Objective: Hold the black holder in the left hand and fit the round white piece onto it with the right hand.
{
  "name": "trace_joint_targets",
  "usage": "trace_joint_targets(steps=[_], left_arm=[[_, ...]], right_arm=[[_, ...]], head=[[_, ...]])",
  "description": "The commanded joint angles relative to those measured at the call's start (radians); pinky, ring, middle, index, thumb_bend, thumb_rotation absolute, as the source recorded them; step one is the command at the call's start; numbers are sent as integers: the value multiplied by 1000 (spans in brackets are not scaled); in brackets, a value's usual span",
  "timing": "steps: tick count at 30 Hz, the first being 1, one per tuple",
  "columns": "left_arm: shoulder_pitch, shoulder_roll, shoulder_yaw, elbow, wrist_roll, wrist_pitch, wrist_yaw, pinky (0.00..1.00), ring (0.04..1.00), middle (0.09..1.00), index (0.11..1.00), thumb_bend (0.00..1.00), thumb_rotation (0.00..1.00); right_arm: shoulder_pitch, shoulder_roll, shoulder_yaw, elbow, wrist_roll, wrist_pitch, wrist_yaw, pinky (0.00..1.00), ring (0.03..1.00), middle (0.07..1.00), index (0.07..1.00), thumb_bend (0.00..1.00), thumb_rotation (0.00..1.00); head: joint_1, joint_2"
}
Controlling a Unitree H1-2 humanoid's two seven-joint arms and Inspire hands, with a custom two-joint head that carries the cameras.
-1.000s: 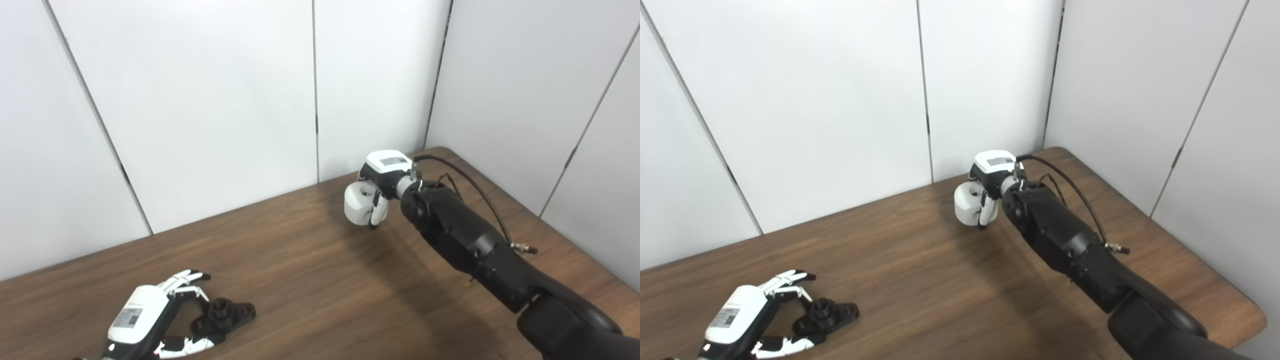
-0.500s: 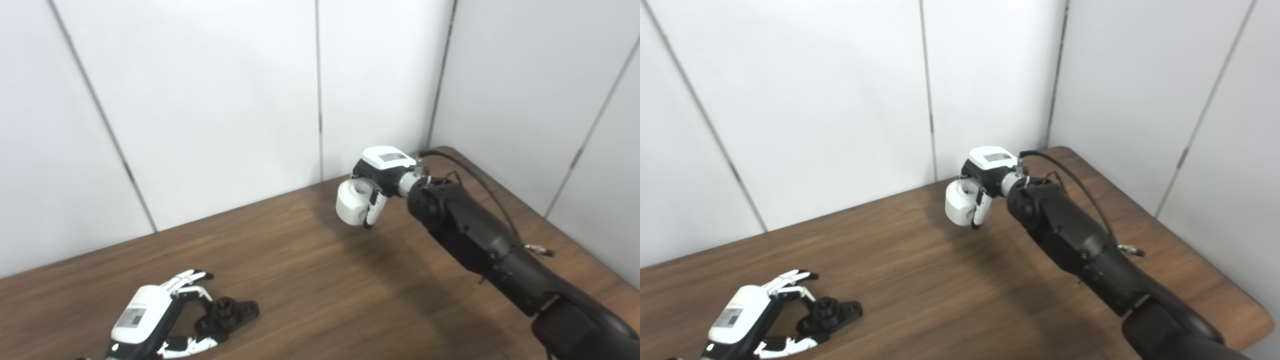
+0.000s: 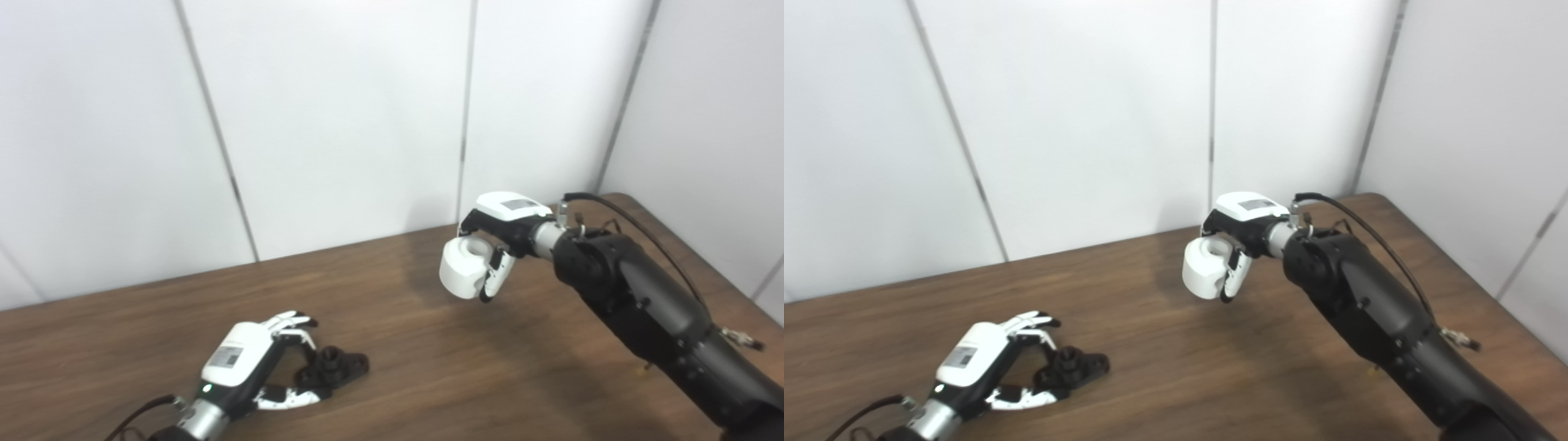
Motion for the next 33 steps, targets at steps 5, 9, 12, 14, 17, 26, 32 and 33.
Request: trace_joint_targets(steps=[5, 9, 12, 14, 17, 26, 32, 33], left_arm=[[65, -12, -50, 29, 48, 107, -175, 700, 877, 820, 479, 524, 74], [60, -22, -52, 26, 47, 118, -185, 710, 882, 823, 479, 523, 75], [57, -27, -55, 20, 53, 127, -186, 710, 879, 822, 479, 523, 75], [56, -31, -55, 15, 53, 131, -187, 704, 874, 819, 479, 523, 75], [55, -38, -54, 6, 51, 145, -196, 714, 878, 820, 479, 523, 75], [50, -63, -62, -10, 63, 196, -216, 723, 880, 824, 480, 523, 76], [47, -71, -66, -11, 77, 205, -210, 700, 869, 820, 480, 523, 75], [46, -72, -67, -10, 79, 203, -209, 699, 869, 820, 480, 523, 75]], right_arm=[[-81, 28, -7, -75, 20, -51, 4, 752, 782, 719, 481, 525, 135], [-94, 67, 4, -74, 32, -79, 2, 723, 780, 715, 481, 525, 136], [-112, 101, 25, -84, 15, -60, 23, 744, 811, 730, 481, 525, 138], [-123, 115, 38, -83, 6, -75, 22, 724, 808, 731, 481, 525, 138], [-141, 134, 46, -71, 15, -100, 20, 704, 798, 729, 481, 525, 139], [-190, 185, 74, -68, 34, -108, 66, 722, 806, 726, 480, 525, 141], [-210, 212, 98, -61, 25, -128, 78, 724, 792, 722, 480, 525, 138], [-213, 216, 102, -57, 26, -136, 78, 724, 792, 722, 480, 525, 137]], head=[[38, 7], [61, 12], [72, 16], [82, 19], [106, 28], [157, 43], [176, 50], [179, 51]])
